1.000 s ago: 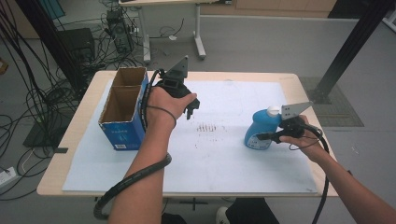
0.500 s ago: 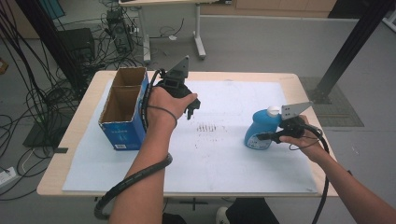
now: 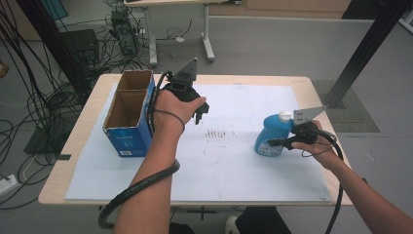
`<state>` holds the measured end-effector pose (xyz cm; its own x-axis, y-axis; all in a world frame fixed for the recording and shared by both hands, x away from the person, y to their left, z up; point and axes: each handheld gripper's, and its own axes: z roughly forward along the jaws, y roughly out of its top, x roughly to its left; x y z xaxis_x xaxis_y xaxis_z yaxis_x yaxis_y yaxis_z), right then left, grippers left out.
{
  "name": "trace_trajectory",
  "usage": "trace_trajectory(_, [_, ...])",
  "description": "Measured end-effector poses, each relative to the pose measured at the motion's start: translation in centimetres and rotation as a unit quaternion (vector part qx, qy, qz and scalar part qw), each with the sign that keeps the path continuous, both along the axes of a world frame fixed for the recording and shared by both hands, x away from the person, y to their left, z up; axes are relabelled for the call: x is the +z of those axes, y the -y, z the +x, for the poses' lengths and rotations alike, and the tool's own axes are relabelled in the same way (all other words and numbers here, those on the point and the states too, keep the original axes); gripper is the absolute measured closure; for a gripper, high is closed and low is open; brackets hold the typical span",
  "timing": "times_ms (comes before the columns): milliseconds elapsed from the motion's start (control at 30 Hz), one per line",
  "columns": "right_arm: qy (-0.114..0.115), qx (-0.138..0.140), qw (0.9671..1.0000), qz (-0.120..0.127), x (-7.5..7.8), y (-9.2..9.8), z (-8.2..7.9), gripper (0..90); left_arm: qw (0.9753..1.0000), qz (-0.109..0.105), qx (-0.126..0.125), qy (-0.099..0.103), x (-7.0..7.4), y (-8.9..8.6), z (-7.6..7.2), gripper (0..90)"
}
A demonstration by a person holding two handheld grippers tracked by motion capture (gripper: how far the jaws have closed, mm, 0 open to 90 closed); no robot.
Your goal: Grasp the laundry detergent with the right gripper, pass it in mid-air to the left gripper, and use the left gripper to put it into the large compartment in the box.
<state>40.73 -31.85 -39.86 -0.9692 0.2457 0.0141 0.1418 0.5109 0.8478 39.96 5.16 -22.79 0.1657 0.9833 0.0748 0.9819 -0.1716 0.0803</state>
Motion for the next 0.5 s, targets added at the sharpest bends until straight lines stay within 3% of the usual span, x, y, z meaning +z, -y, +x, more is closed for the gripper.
trace_trajectory(500, [0.0, 0.0, 1.0, 0.0, 0.0, 0.0, 0.0, 44.1, 1.0, 0.0, -0.002, 0.002, 0.33, 0.09, -0.04, 6.6])
